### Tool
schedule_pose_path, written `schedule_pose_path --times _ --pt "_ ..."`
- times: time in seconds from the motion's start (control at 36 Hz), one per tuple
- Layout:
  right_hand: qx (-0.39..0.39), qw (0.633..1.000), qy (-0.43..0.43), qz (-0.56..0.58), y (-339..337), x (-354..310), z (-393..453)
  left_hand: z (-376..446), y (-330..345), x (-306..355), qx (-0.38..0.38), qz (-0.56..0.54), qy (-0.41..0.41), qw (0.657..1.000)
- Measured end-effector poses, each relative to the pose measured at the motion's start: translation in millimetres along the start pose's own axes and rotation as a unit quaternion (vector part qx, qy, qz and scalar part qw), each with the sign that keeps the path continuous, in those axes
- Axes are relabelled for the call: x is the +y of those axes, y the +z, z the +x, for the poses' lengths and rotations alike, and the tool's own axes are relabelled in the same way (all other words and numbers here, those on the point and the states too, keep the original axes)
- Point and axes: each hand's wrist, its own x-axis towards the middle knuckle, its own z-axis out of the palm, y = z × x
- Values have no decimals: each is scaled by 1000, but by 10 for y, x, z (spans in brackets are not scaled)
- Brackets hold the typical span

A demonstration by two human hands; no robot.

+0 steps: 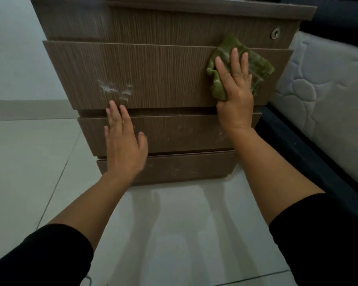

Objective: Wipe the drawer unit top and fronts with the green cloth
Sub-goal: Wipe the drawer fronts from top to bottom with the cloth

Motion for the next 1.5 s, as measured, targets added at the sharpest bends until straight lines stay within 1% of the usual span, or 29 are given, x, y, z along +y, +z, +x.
schedule_pose_path --times 0.17,0.28,0.33,0.42,0.5,0.58,0.72,0.78,0.92,0.97,1.06,1.28,1.42,1.5 --pt "65 993 89 48 -91 245 18 -13 81 107 20 -5 -15 1000" --pt "98 984 130 67 -45 274 -4 -24 131 172 22 -9 -20 1000" --pt "110 976 162 96 -27 250 -32 -41 160 201 20 -9 -17 1000" --pt "114 954 244 134 -32 217 -76 -66 200 236 14 -13 -16 1000" --pt "112 934 311 136 -23 202 -65 -74 217 245 15 -15 -14 1000" --pt "117 906 379 146 -1 157 -8 -81 218 236 13 -13 -17 1000" --pt "141 849 462 213 38 112 32 -89 189 205 8 -16 -14 1000" --pt "147 840 475 219 39 91 46 -89 170 178 9 -15 -15 1000" --pt "163 822 489 242 90 -105 36 -84 110 95 8 -15 -21 1000" --pt "154 825 482 251 136 -231 9 -80 87 72 10 -14 -24 1000" --pt "124 840 463 253 230 -467 -48 -76 49 29 14 -25 -32 999" --pt "58 894 370 245 543 -1102 -221 -56 -68 -159 36 -31 -51 998" --pt "39 931 281 232 768 -1347 -364 -42 -132 -296 45 -40 -67 996" --pt "12 951 229 209 866 -1449 -437 -41 -153 -389 40 -51 -83 994"
